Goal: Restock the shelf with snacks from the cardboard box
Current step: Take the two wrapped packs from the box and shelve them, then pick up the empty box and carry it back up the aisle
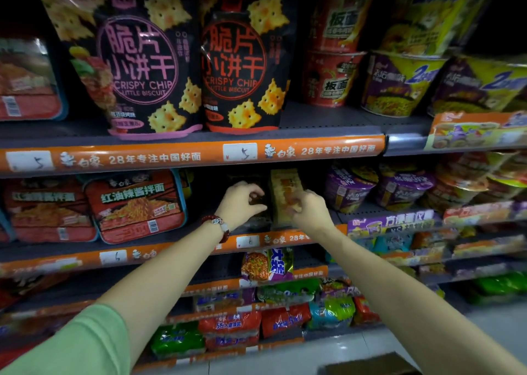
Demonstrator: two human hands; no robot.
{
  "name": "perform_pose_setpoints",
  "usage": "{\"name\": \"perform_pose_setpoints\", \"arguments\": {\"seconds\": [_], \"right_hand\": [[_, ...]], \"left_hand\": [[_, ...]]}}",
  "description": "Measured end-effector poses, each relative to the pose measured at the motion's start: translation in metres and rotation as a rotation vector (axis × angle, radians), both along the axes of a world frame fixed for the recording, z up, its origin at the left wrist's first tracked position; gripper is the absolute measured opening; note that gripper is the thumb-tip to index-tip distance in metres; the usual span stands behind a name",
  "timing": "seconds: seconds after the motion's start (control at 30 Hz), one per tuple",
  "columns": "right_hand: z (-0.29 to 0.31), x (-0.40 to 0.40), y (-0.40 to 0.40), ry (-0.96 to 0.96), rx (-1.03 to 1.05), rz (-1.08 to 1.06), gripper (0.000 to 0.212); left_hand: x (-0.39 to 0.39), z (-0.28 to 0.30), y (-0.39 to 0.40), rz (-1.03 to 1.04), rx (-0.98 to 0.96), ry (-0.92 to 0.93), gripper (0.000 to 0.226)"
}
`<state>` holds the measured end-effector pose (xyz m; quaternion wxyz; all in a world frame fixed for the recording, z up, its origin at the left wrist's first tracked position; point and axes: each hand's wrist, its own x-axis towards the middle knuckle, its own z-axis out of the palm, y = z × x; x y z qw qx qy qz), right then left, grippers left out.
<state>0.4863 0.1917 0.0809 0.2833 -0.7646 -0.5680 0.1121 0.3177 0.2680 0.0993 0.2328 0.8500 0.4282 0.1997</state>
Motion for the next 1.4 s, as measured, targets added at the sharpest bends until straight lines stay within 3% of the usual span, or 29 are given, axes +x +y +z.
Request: {"name": "perform_pose_setpoints", "arguments": {"seconds": [0.3,0.8,1.1,1.4], "right_hand": [[-0.011,0.022,-0.098,0.046,-0.015,-0.263,0.03],[-0.063,0.163,-0.35,0.178,-0.113,-0.87,0.023],[-0.124,0.208,-0.46,0.315,-0.237,-1.117,0.031],[-0.216,0.207,-0.5,0.461,-0.365,-1.241,0.03]], "left_hand": [[0.069,-0.001,-0.064,-0.373,0.027,0.054,0.035],[0.277,-0.047,-0.246,-0.901,-0.032,0.217,0.034],[0.36,-0.118,-0.323,-1.05,-0.057,0.393,0.037],[0.418,-0.226,-0.348,-1.198,-0.045,0.609,0.033]]}}
